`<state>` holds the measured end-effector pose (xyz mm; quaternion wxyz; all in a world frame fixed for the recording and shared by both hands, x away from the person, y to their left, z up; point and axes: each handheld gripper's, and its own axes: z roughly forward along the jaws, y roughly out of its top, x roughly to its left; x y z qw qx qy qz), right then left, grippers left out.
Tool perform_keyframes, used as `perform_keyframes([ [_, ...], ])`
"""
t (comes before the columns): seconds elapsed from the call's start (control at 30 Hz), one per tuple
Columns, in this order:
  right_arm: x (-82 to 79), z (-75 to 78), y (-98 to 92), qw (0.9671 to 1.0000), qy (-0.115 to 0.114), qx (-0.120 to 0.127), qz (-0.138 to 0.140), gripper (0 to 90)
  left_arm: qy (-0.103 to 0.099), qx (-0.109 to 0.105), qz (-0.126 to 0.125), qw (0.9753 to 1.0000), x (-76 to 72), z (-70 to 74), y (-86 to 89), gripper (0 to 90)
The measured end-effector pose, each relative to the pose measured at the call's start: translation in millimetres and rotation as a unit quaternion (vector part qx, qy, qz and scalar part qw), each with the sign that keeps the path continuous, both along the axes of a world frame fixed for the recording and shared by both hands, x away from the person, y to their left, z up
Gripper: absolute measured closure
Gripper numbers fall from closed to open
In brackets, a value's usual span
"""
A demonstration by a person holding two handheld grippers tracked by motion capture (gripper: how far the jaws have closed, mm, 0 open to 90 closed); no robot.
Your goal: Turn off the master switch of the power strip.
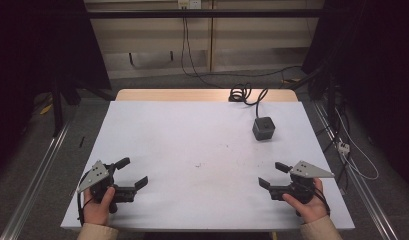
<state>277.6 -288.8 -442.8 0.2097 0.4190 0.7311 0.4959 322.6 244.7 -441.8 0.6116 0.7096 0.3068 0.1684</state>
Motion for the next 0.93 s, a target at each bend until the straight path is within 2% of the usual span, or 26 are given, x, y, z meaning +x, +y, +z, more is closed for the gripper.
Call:
perform_keyframes([
  [0.93,-5.5,-3.0,-4.6,0.9999,-0.001,-0.012,-0.001,13.7,0.004,0.004,0.000,1.0000,0.6,-0.6,-0.1,1.8],
])
